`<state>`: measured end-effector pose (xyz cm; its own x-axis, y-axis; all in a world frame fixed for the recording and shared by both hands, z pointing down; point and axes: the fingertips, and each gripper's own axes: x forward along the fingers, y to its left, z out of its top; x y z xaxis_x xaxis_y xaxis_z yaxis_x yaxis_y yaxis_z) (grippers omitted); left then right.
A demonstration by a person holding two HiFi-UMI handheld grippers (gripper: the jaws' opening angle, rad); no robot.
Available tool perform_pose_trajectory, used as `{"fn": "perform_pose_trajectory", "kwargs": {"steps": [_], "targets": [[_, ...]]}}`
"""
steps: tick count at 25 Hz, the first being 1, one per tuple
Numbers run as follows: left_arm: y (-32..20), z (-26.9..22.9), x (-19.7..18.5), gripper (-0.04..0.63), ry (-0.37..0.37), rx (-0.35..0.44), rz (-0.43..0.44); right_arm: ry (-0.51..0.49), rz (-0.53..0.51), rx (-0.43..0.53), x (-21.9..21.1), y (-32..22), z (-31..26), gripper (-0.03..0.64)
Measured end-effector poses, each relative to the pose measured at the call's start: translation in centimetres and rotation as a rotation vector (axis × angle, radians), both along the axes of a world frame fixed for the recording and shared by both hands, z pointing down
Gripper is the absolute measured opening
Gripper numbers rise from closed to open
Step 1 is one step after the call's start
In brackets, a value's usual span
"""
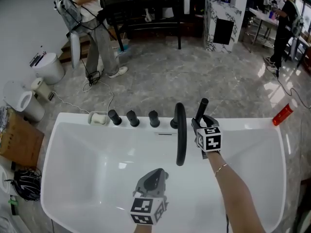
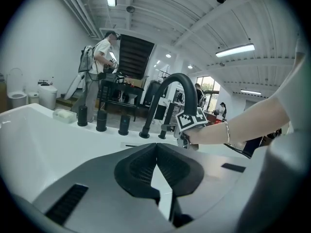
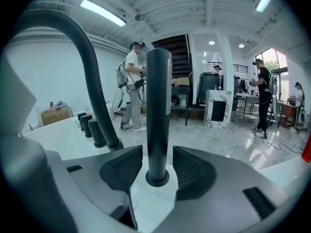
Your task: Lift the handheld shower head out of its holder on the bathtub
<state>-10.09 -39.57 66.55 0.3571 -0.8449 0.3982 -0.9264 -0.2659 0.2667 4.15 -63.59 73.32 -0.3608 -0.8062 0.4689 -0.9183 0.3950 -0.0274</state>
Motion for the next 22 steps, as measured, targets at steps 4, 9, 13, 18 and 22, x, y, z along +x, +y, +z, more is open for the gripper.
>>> {"fn": "perform_pose_trajectory", "kwargs": {"steps": [4,9,13,18,22], "targets": [[0.4,0.4,-0.7,0.020,0.009,-0.008,-0.010,0.007,0.002,-0.004,-0.4,-0.2,0.3,0.160],[0.7,0.1,-1.4,0.020,0.014,-0.012,-0.018,0.041,-0.010,0.002,-0.6,0.1,0.2,0.130],[1.0,-0.8,-1.8,0.020,0.018,-0.004,-0.022,0.047,-0.013,0.003,-0.8,0.8,-0.5,0.129],[1.4,-1.8,-2.0,0.020,0.016,0.010,-0.029,0.033,-0.008,0.034,-0.6,1.2,-2.4,0.129],[1.9,-3.0,-2.3,0.020,0.024,0.016,-0.036,0.007,-0.011,0.056,-0.9,1.9,-4.8,0.127]]}}
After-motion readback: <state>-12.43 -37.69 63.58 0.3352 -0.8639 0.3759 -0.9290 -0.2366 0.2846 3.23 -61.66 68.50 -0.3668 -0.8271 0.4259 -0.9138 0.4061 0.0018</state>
